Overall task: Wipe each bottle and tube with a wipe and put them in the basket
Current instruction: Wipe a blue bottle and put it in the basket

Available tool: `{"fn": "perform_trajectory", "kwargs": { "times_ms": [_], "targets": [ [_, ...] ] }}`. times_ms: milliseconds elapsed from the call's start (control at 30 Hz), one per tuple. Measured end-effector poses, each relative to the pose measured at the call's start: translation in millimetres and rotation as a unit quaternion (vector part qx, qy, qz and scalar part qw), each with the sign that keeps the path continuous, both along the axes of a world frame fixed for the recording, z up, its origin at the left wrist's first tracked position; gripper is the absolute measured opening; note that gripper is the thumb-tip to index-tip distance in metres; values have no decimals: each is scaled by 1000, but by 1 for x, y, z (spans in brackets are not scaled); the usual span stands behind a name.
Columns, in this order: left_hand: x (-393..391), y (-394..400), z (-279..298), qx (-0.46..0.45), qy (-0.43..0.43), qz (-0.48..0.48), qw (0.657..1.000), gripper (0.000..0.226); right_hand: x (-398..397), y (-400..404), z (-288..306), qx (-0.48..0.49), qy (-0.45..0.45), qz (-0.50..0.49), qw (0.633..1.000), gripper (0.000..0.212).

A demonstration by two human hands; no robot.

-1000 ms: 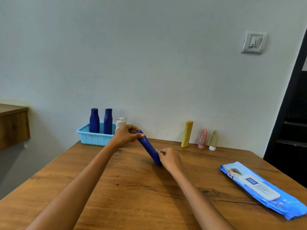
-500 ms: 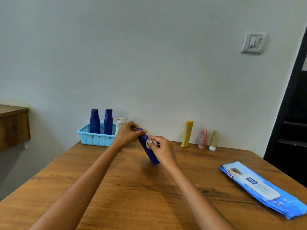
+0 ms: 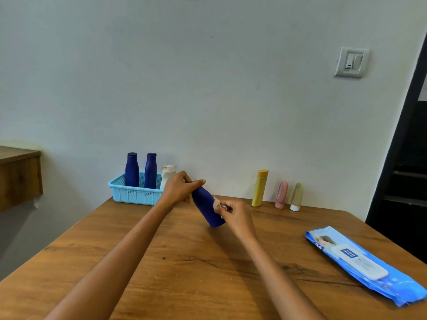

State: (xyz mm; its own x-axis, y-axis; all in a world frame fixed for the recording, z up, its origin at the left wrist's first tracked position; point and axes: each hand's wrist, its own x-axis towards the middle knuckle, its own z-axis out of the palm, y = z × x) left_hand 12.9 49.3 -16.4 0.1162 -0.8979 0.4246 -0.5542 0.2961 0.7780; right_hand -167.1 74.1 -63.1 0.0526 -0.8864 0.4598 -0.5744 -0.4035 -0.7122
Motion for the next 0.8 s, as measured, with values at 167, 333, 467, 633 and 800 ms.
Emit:
{"fn": "perform_trajectory", "kwargs": {
  "times_ms": [167,333,467,633,800],
  "targets": [
    [0,-2,-1,9,0,23,1000,35,-15,-6,-5,67,59,-30,996,21],
    [-2,-2,0,-3,-8,18,1000,33,-15,-8,-1,94,52,-15,994,19],
    [0,-3,2,-26,-17,-53,998,24,-1,-5,11,63,10,26,998,8],
    [-1,3,10,-49,-29,-135,989,20,13,0,29,-20,-68,36,997,28],
    [-8,13,17,-32,-46,-207,977,28,11,2,33,-27,-150,28,988,35]
  ]
}}
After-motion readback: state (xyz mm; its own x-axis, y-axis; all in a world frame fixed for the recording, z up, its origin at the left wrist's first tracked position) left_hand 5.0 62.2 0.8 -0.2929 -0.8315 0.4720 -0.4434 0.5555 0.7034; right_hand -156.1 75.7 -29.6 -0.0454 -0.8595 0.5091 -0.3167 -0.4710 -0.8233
